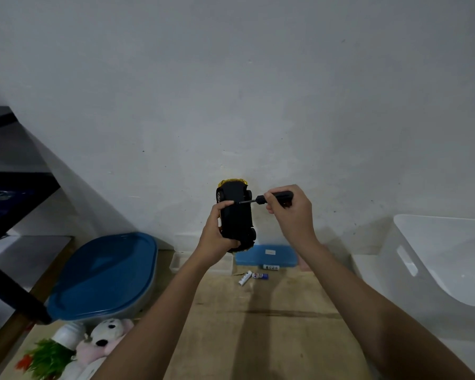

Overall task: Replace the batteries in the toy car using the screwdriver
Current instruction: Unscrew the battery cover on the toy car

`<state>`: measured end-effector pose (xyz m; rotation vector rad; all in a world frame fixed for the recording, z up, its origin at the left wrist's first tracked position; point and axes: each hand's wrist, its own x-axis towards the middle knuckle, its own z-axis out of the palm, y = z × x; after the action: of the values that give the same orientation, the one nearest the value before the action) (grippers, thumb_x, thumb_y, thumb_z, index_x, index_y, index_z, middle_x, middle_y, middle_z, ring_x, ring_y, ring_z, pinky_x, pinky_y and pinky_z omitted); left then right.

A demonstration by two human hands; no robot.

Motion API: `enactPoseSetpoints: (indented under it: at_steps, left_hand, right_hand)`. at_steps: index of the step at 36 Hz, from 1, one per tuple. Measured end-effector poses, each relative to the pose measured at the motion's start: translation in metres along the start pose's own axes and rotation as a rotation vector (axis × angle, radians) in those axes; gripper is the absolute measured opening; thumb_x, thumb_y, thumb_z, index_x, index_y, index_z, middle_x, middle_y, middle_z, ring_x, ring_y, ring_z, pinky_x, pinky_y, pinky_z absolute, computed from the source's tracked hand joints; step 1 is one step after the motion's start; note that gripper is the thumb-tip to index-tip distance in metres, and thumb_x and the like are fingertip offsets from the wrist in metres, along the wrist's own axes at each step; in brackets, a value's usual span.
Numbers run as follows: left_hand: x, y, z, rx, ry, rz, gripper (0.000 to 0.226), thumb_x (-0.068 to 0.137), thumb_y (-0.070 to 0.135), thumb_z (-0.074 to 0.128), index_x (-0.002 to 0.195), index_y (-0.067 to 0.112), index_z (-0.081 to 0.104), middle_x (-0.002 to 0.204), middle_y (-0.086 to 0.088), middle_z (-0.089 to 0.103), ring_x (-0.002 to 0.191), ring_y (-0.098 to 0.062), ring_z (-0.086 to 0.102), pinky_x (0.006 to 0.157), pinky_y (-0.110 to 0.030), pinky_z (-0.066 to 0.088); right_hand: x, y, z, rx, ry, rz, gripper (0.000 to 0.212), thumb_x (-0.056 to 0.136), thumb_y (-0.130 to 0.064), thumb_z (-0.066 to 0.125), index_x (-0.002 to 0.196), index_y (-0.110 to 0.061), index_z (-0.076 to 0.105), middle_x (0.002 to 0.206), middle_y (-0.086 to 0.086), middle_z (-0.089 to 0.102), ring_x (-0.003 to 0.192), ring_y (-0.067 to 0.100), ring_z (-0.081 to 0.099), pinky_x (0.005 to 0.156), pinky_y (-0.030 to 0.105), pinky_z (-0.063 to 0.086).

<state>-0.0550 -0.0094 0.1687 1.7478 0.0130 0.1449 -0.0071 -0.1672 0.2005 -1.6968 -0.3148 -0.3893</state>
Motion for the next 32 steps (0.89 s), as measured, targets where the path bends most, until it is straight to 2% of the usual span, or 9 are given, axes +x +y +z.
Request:
enactPoseSetpoints:
  at_steps: [4,8,10,13,20,22,24,26,32]
  left_hand:
    - [0.003,-0.005,0.000,0.014,0.042,0.003,0.078,0.067,-0.021,0.066,0.124,0.025,0.038,0.117,0.004,0.040,0.089,-0.009,0.054,0.056,-0.015,0.053]
    - [0.003,-0.010,-0.002,0.014,0.075,0.002,0.079,0.066,-0.022,0.065,0.121,0.029,0.039,0.118,0.003,0.041,0.091,-0.012,0.055,0.056,-0.017,0.054]
    - [0.003,-0.012,-0.002,-0.011,0.083,-0.014,0.080,0.066,-0.023,0.064,0.119,0.031,0.039,0.118,0.002,0.042,0.095,-0.018,0.056,0.054,-0.019,0.055]
    - [0.002,-0.013,-0.001,-0.032,0.087,-0.028,0.080,0.065,-0.023,0.065,0.118,0.032,0.041,0.118,0.003,0.042,0.099,-0.024,0.055,0.055,-0.023,0.056]
    - [-0.004,-0.012,-0.001,-0.095,0.112,-0.028,0.077,0.063,-0.025,0.062,0.118,0.026,0.045,0.115,0.001,0.046,0.090,-0.011,0.056,0.054,-0.023,0.056]
    - [-0.005,-0.013,-0.001,-0.094,0.115,-0.020,0.078,0.062,-0.025,0.063,0.117,0.026,0.045,0.118,-0.002,0.046,0.092,-0.011,0.056,0.055,-0.022,0.056]
    - [-0.006,-0.012,0.000,-0.098,0.126,-0.015,0.077,0.061,-0.026,0.063,0.117,0.026,0.046,0.121,-0.005,0.046,0.092,-0.012,0.057,0.055,-0.022,0.056]
    - [-0.008,-0.010,0.003,-0.110,0.145,-0.028,0.076,0.062,-0.027,0.061,0.116,0.025,0.047,0.122,-0.005,0.045,0.088,-0.012,0.058,0.052,-0.022,0.055]
    - [-0.010,-0.006,0.007,-0.139,0.170,-0.043,0.076,0.063,-0.028,0.059,0.118,0.023,0.047,0.121,-0.004,0.045,0.082,-0.010,0.058,0.051,-0.023,0.056]
  right_hand:
    - [0.002,-0.003,0.005,-0.226,-0.054,-0.131,0.012,0.081,-0.010,0.070,0.091,-0.008,0.063,0.094,0.010,0.061,0.080,0.011,0.059,0.074,0.013,0.052]
    - [-0.001,-0.012,0.009,-0.474,-0.202,-0.194,0.021,0.092,-0.015,0.054,0.109,-0.002,0.056,0.106,0.011,0.055,0.089,0.019,0.055,0.081,0.030,0.051]
    - [-0.002,-0.018,0.011,-0.628,-0.264,-0.183,0.030,0.098,-0.025,0.042,0.115,-0.002,0.050,0.106,0.013,0.053,0.089,0.025,0.054,0.074,0.032,0.046]
    - [0.000,-0.024,0.014,-0.778,-0.298,-0.154,0.036,0.100,-0.032,0.033,0.101,-0.001,0.051,0.085,0.011,0.053,0.075,0.028,0.053,0.052,0.028,0.035]
    - [0.001,-0.028,0.017,-0.561,-0.374,-0.286,0.013,0.089,0.002,0.051,0.093,-0.003,0.062,0.098,0.013,0.050,0.087,0.025,0.053,0.073,0.027,0.045]
    - [-0.003,-0.031,0.016,-0.527,-0.396,-0.280,0.016,0.090,0.000,0.050,0.102,-0.007,0.058,0.102,0.010,0.045,0.090,0.025,0.053,0.075,0.028,0.048]
    - [-0.005,-0.035,0.018,-0.580,-0.370,-0.204,0.023,0.096,-0.019,0.045,0.117,-0.009,0.047,0.108,0.008,0.042,0.089,0.025,0.055,0.073,0.031,0.049]
    - [-0.003,-0.040,0.020,-0.686,-0.318,-0.141,0.031,0.098,-0.031,0.039,0.116,-0.006,0.044,0.105,0.009,0.047,0.085,0.026,0.055,0.071,0.036,0.047]
    - [0.000,-0.042,0.016,-0.614,-0.407,-0.320,0.011,0.090,-0.002,0.049,0.094,-0.007,0.058,0.094,0.009,0.053,0.079,0.025,0.054,0.069,0.037,0.049]
